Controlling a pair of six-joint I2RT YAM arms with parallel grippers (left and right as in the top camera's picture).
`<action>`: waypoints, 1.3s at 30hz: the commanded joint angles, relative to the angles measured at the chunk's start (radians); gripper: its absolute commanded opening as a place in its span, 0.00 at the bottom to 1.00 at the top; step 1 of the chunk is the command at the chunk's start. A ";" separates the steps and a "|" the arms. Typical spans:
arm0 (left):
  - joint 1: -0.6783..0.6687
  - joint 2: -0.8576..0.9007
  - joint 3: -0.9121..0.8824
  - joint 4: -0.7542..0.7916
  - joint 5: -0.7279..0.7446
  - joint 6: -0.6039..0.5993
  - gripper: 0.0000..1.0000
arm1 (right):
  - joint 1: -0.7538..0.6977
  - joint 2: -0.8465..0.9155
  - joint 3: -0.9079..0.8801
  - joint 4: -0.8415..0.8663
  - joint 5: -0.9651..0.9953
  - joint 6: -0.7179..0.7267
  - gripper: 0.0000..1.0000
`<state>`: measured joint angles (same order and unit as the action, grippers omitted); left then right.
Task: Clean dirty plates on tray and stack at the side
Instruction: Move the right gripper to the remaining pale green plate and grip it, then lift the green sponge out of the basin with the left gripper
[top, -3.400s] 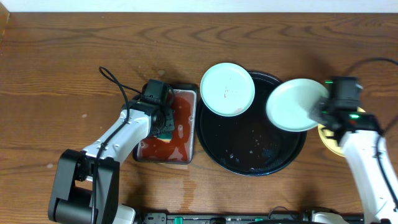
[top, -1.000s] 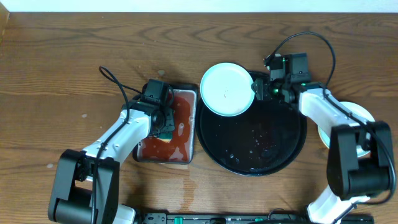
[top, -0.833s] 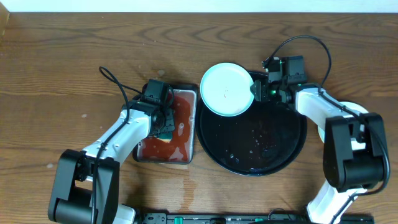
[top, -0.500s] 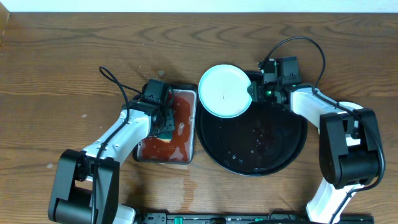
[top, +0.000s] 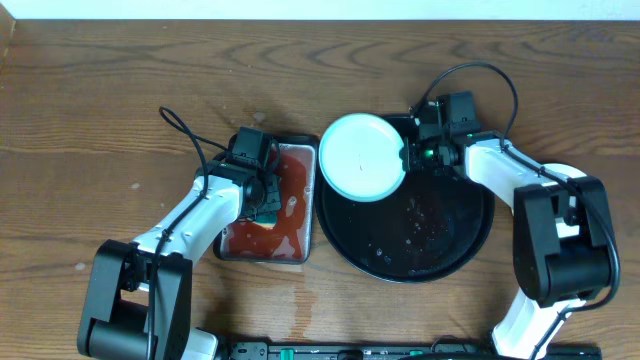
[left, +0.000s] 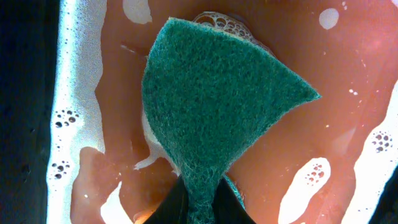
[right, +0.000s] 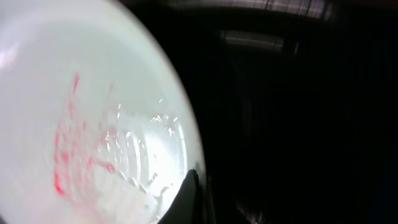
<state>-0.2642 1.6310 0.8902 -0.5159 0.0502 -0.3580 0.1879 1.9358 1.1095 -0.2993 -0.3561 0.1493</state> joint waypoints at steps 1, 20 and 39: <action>0.004 0.015 -0.010 0.001 -0.005 0.017 0.07 | -0.016 -0.069 -0.013 -0.072 0.012 -0.009 0.02; 0.004 0.015 -0.010 -0.003 -0.004 0.017 0.07 | -0.023 -0.225 -0.129 -0.346 0.233 -0.024 0.01; 0.004 -0.114 -0.007 0.047 0.022 0.014 0.07 | -0.023 -0.225 -0.240 -0.216 0.233 -0.024 0.01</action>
<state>-0.2642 1.5955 0.8886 -0.4820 0.0586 -0.3580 0.1673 1.6993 0.8959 -0.5175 -0.1444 0.1375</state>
